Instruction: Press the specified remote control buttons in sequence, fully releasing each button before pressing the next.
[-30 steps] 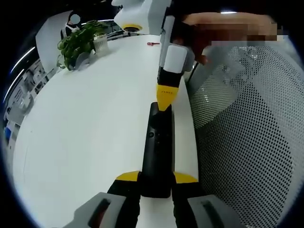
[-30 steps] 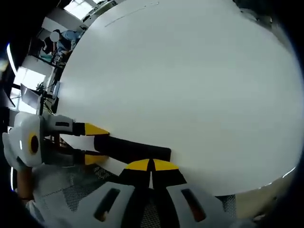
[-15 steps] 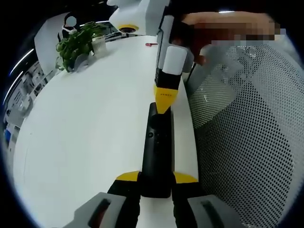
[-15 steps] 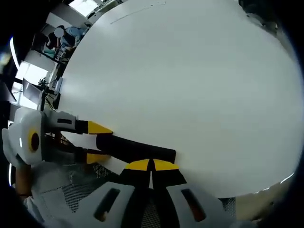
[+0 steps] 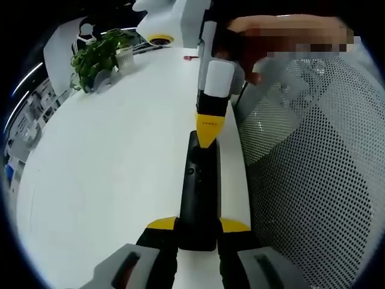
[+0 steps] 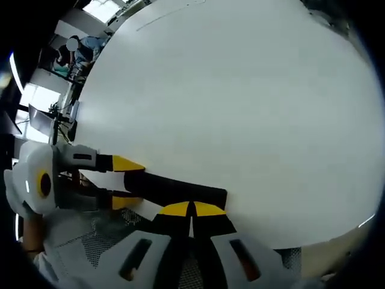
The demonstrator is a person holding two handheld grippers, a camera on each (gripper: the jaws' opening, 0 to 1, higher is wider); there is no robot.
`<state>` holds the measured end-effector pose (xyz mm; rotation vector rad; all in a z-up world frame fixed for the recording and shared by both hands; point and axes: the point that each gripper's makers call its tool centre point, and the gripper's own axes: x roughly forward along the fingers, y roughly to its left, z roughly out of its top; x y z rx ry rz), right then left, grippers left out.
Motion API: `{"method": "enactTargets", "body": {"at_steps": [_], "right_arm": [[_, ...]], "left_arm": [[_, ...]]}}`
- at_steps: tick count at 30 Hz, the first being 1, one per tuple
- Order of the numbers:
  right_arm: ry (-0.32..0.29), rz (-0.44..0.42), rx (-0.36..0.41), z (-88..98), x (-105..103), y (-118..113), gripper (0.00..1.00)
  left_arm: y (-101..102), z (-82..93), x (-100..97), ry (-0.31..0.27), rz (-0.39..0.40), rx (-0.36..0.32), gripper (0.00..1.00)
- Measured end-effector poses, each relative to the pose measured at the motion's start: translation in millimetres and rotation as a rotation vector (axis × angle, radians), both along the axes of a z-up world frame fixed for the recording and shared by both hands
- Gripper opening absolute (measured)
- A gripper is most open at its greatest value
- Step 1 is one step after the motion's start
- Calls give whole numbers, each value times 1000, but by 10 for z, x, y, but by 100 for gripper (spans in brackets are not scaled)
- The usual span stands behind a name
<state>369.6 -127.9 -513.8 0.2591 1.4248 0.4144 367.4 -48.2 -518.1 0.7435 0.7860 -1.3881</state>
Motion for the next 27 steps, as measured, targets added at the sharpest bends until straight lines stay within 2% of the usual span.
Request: {"method": "enactTargets", "body": {"at_steps": [9,15,19,27], "right_arm": [[-1,7,3,-2,-1,13,0],[-43,79,-40,-8,-7,31,0],[-57,89,-53,-3,-21,37,0],[-34,47,-21,-14,-8,25,0]], "left_arm": [[-7,1,0,2,-2,-2,25],[-19,4,-4,3,-6,-3,25],[-25,6,-7,3,-7,-5,25],[-30,4,-5,4,-2,-12,25]]}}
